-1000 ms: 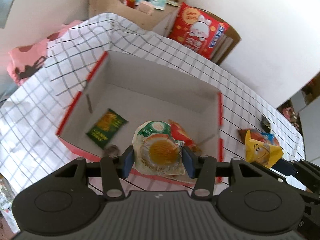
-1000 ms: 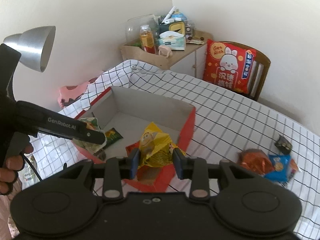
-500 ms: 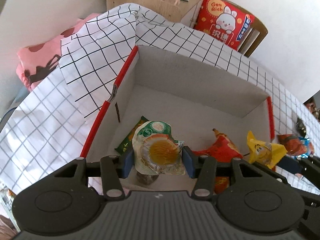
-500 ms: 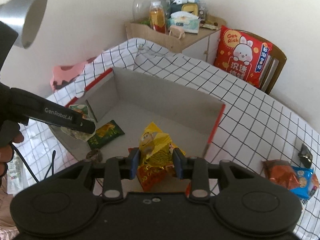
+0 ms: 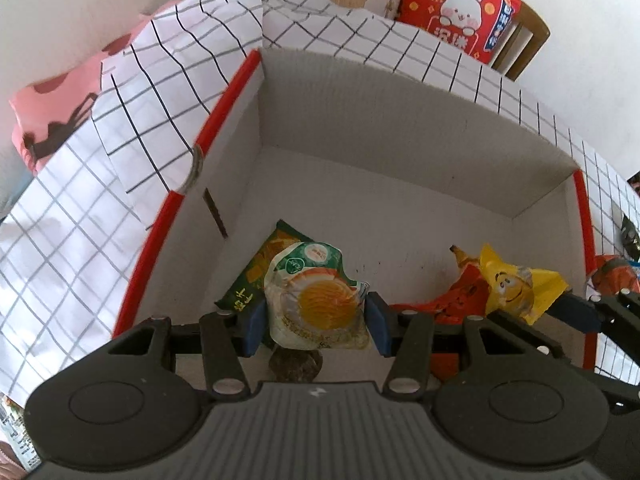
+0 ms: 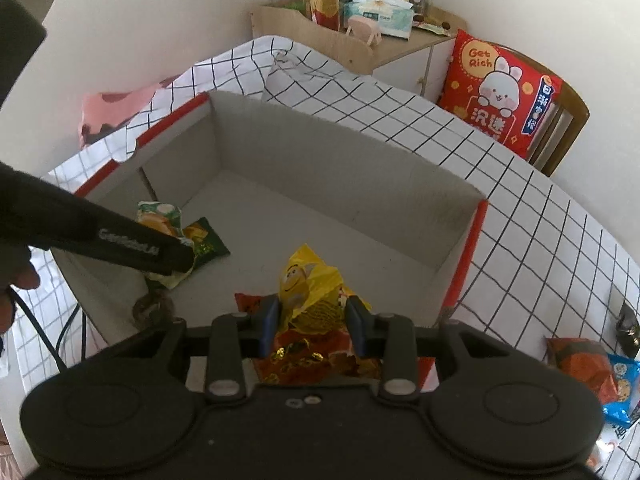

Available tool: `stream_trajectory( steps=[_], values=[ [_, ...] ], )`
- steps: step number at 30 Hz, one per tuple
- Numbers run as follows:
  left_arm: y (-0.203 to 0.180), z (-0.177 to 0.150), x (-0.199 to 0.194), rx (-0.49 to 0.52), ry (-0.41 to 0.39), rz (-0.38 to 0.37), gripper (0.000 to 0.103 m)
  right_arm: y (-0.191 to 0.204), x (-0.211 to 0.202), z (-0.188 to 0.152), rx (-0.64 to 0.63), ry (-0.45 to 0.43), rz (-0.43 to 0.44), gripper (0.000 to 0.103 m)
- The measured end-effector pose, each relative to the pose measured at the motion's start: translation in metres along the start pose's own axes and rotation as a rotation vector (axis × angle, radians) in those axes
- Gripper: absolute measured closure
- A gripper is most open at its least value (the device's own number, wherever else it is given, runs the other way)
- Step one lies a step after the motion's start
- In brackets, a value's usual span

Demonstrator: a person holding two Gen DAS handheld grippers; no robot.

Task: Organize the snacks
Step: 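Open both grippers to drop the pastry and yellow packet in the box, then move both grippers back to the snack pile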

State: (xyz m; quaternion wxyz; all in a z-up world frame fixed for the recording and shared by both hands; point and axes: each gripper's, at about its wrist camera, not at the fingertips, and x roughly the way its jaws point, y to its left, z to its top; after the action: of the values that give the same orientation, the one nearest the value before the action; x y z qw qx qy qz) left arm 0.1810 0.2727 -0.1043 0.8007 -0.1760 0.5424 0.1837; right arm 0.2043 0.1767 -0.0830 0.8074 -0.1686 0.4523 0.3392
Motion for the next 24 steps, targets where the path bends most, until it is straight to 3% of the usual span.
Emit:
stream_trajectory(
  steps=[10,24],
  values=[
    [0.000,-0.005,0.001,-0.010,-0.008,-0.010,0.051,-0.001,-0.002,0.000,0.013,0.006,0.011,0.064],
    [-0.001,-0.027,-0.046,0.009,-0.130,-0.050,0.047,-0.006,-0.047,-0.009,0.045,-0.072,0.065,0.043]
  ],
)
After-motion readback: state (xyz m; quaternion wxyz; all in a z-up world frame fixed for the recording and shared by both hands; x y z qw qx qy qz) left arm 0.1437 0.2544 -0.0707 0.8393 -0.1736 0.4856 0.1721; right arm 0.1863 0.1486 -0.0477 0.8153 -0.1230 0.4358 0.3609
